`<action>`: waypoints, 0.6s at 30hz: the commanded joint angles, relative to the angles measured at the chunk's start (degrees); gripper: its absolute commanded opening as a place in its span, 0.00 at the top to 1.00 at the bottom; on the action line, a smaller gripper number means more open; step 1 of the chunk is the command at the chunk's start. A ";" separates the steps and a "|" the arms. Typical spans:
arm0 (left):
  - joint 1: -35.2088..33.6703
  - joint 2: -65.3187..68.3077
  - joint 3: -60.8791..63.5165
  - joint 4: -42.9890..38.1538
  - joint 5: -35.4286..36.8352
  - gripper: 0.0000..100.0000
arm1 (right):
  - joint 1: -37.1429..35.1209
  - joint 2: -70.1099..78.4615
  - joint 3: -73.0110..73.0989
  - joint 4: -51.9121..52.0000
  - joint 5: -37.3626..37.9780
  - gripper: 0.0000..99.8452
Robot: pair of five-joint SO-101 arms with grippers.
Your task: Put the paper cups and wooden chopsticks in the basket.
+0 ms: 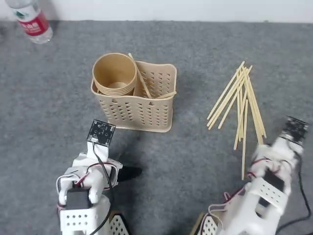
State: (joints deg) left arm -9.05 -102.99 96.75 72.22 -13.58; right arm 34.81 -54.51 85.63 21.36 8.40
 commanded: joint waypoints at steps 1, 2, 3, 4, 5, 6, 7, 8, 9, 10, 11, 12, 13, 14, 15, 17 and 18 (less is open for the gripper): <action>-0.18 -1.32 -0.40 0.35 0.09 0.51 | 10.77 -1.71 -1.76 -9.36 1.76 0.74; -0.18 -1.32 -0.40 0.35 0.09 0.51 | 13.76 -2.33 -1.67 -12.00 1.85 0.74; -0.09 -1.32 -0.40 0.35 0.09 0.51 | 16.48 -3.30 -1.41 -15.08 2.11 0.74; -0.09 -1.32 -0.40 0.35 0.09 0.51 | 18.77 -4.35 -1.32 -17.80 2.11 0.74; -0.09 -1.32 -0.40 0.35 0.09 0.51 | 20.97 -5.76 -1.05 -20.44 1.93 0.74; -0.09 -1.32 -0.40 0.35 0.09 0.51 | 22.64 -7.25 -0.62 -22.55 1.93 0.74; -0.09 -1.32 -0.40 0.35 0.09 0.51 | 23.96 -8.92 0.00 -24.66 1.85 0.74; -0.09 -1.32 -0.40 0.35 0.09 0.51 | 25.01 -10.95 1.05 -26.51 1.85 0.74; -0.09 -1.32 -0.40 0.35 0.09 0.51 | 25.71 -13.32 2.46 -28.09 2.11 0.74; -0.09 -1.32 -0.40 0.35 0.09 0.51 | 26.24 -15.96 3.96 -29.58 2.20 0.74; -0.09 -1.32 -0.40 0.35 0.09 0.51 | 26.51 -18.77 5.80 -30.90 2.20 0.74; -0.09 -1.32 -0.40 0.35 0.09 0.51 | 26.77 -22.02 7.74 -32.13 2.20 0.74; -0.09 -1.32 -0.40 0.35 0.09 0.51 | 27.03 -25.36 9.93 -33.27 2.20 0.74; -0.09 -1.32 -0.40 0.35 0.09 0.51 | 27.12 -28.62 11.43 -33.54 2.29 0.74; -0.09 -1.32 -0.40 0.35 0.09 0.51 | 27.21 -31.60 11.34 -31.87 2.29 0.74; 0.00 -1.32 -0.40 0.35 0.09 0.51 | 28.35 -38.29 11.16 -26.07 1.93 0.74; 0.00 -1.32 -0.40 0.35 0.09 0.51 | 28.62 -41.54 11.16 -23.60 1.85 0.74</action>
State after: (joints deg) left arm -9.05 -102.99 96.75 72.22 -13.58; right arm 62.15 -86.59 95.82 -7.21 9.80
